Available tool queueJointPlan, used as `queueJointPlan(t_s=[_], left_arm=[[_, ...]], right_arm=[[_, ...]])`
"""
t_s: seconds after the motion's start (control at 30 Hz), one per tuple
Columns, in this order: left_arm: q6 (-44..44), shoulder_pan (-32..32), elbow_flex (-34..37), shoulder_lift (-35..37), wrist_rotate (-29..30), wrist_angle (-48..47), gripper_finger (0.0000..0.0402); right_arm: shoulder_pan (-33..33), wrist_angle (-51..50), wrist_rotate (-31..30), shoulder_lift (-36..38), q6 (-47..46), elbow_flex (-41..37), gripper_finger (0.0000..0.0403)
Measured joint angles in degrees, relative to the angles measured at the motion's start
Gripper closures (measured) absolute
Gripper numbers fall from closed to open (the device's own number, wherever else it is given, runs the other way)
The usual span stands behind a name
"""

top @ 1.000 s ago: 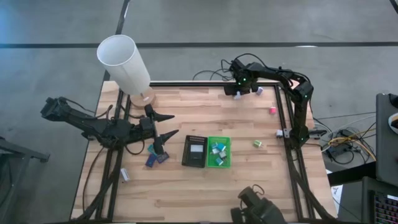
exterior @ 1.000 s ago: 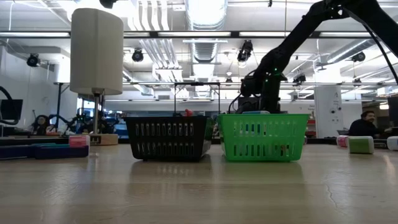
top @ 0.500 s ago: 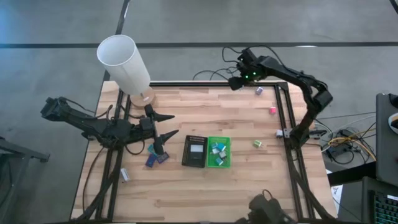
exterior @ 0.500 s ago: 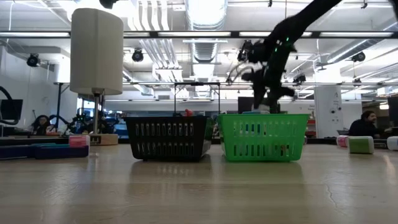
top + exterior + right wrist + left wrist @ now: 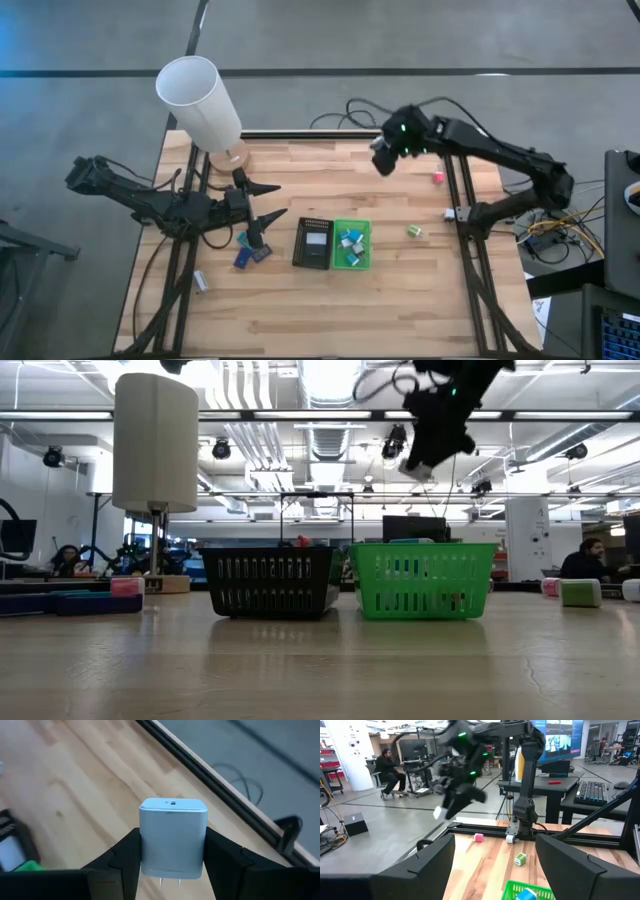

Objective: Pick & Place Office items
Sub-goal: Put the white charger adapter into the green basket

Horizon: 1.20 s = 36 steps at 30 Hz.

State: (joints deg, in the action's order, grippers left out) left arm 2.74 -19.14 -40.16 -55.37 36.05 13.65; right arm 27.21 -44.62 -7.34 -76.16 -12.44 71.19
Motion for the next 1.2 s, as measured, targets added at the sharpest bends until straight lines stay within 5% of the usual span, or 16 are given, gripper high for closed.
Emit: queueJointPlan(t_s=[0.23,0.53,0.97,1.2], left_arm=[[-0.3,0.0,0.0,0.0,0.0,0.0,0.0117],[-2.2,0.0,0.0,0.0,0.0,0.7,0.0117],[-5.3,0.0,0.1,-1.4,0.0,1.3,0.0117],[-6.0,0.0,0.1,-2.2,0.0,1.3,0.0117]], right_arm=[[-15.0,6.7,-9.0,6.9,-2.4,-3.8,0.0237],[-29.5,24.8,-11.1,10.5,-0.3,-11.2,0.0237],[-41.1,46.9,-11.3,5.8,0.7,-22.4,0.0237],[-43.0,51.0,-11.3,-0.4,-1.8,-24.8,0.0237]])
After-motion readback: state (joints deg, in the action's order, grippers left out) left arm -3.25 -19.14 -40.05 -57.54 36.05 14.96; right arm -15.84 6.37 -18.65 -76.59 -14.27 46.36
